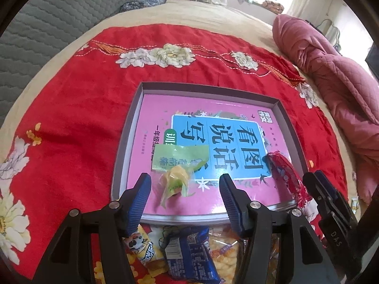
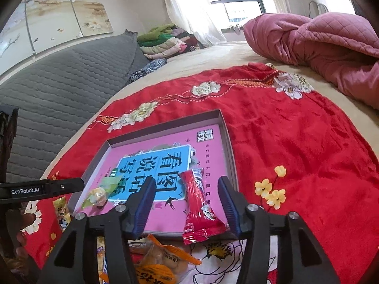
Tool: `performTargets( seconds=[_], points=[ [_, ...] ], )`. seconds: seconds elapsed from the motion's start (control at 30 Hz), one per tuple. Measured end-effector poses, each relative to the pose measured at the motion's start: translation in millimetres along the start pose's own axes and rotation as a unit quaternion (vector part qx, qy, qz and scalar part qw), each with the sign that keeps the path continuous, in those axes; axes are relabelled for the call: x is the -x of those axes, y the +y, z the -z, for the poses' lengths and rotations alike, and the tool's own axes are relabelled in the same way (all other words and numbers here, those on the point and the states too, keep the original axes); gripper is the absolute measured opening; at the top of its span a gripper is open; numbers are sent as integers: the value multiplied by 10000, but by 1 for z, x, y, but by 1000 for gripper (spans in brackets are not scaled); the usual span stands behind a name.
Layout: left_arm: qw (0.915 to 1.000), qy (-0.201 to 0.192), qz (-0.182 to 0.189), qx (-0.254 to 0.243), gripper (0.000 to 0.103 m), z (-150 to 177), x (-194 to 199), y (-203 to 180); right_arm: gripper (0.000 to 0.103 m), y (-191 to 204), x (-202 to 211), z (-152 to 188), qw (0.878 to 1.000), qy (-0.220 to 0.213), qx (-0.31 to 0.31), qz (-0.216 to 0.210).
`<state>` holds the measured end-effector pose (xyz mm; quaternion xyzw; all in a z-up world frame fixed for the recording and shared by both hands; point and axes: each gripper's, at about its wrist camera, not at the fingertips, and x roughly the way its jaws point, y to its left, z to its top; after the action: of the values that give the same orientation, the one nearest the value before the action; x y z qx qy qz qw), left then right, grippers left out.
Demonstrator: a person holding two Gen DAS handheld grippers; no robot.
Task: Organize snacks
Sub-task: 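Open the right tool to drop the red pack in the box while the left drops the green bag, then move both open tools back over the snack pile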
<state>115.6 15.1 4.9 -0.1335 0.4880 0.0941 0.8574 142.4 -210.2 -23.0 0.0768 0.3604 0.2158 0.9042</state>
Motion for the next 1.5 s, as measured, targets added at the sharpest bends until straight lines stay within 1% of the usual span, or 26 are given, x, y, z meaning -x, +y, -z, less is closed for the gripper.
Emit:
performTargets(
  seconds=[0.07, 0.3, 0.5, 0.63, 0.93, 1.03, 1.2, 1.5],
  points=[
    [10000, -18, 25, 9, 62, 0, 3, 2, 60, 1, 3, -1, 10000, -55, 23, -21],
    [9999, -94, 62, 93, 63, 0, 16, 11, 61, 0, 6, -2, 10000, -73, 39, -27],
    [9998, -142, 100, 52, 63, 3, 25, 16, 68, -3, 15, -4, 9998, -181, -38, -58],
    [9999, -95, 119, 14, 63, 9, 28, 20, 71, -5, 22, -3, 9998, -212, -10, -21],
    [9998, -15, 165, 108, 63, 23, 32, 38, 75, 0, 33, 2, 9995, -242, 160, 107],
    [9998, 16, 165, 111, 63, 27, 33, 41, 79, 0, 38, 4, 9997, -178, 95, 117],
    [9998, 72, 167, 100, 63, 33, 36, 44, 80, -1, 45, 8, 9999, -66, -4, 119],
    [9995, 140, 232, 170, 63, 42, 36, 48, 84, 5, 65, 14, 9999, -97, -52, 59]
  ],
)
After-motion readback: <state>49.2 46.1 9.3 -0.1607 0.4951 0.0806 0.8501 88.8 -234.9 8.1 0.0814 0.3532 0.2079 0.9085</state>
